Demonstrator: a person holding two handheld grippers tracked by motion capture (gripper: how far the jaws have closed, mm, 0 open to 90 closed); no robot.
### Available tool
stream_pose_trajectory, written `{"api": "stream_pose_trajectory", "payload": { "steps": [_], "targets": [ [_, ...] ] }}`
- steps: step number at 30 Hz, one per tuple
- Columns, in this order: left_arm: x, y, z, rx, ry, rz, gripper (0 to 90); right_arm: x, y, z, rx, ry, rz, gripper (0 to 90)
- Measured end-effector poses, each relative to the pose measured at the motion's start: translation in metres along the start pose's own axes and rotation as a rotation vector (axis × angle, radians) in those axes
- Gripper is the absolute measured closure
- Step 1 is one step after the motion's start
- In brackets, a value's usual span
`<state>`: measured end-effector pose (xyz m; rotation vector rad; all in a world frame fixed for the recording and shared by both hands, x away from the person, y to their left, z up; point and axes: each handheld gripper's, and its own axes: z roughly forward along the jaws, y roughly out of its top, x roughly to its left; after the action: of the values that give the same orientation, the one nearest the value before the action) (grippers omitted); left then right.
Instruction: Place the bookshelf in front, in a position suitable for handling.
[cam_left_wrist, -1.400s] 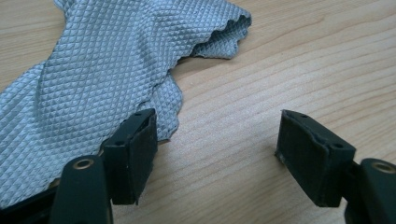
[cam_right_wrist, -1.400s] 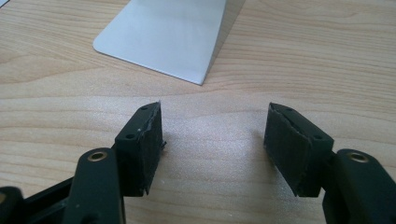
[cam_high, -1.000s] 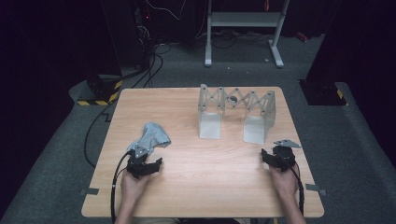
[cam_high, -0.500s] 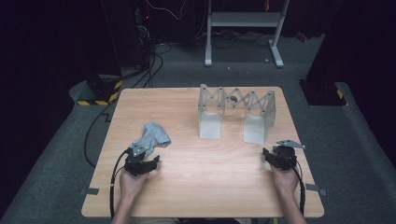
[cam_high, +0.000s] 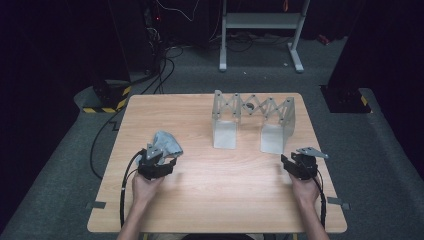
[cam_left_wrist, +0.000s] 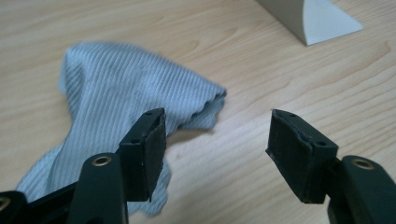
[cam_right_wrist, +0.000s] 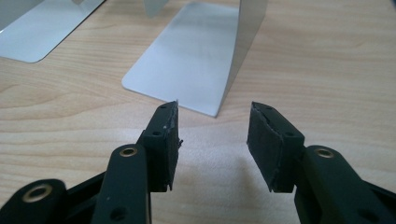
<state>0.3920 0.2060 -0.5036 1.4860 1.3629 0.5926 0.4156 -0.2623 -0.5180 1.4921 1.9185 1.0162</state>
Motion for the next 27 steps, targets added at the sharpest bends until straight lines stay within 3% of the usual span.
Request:
{"api": "stream_pose_trajectory", "payload": {
  "steps": [2,5,7,12,13,16,22,27],
  "targets": [
    [-0.005,0.003,0.005,0.001,-0.008,0.011,37.7,0.000,0.000,0.001,-0.002,0.001,-0.014,52.9],
    [-0.012,0.007,0.012,-0.010,-0.018,0.010,37.7,0.000,0.001,0.007,0.054,0.007,-0.033,50.3],
    [-0.016,0.011,0.017,-0.007,-0.031,0.008,37.7,0.002,0.003,0.010,0.057,-0.004,-0.055,51.0],
    [-0.027,0.020,0.032,0.012,-0.052,-0.003,37.5,-0.001,0.008,0.016,0.058,0.007,-0.012,48.7],
    [-0.029,0.022,0.036,0.018,-0.047,0.000,34.5,-0.001,0.011,0.017,0.055,-0.012,-0.009,51.5],
    [-0.037,0.028,0.047,0.019,-0.045,0.008,35.3,0.000,0.015,0.019,0.056,-0.033,-0.016,54.1],
    [-0.052,0.036,0.066,0.024,-0.076,-0.031,35.6,-0.002,0.023,0.019,0.041,-0.026,-0.005,51.3],
    [-0.064,0.042,0.080,0.044,-0.069,-0.016,35.1,-0.001,0.027,0.018,0.019,-0.027,-0.013,53.6]
  ]
}}
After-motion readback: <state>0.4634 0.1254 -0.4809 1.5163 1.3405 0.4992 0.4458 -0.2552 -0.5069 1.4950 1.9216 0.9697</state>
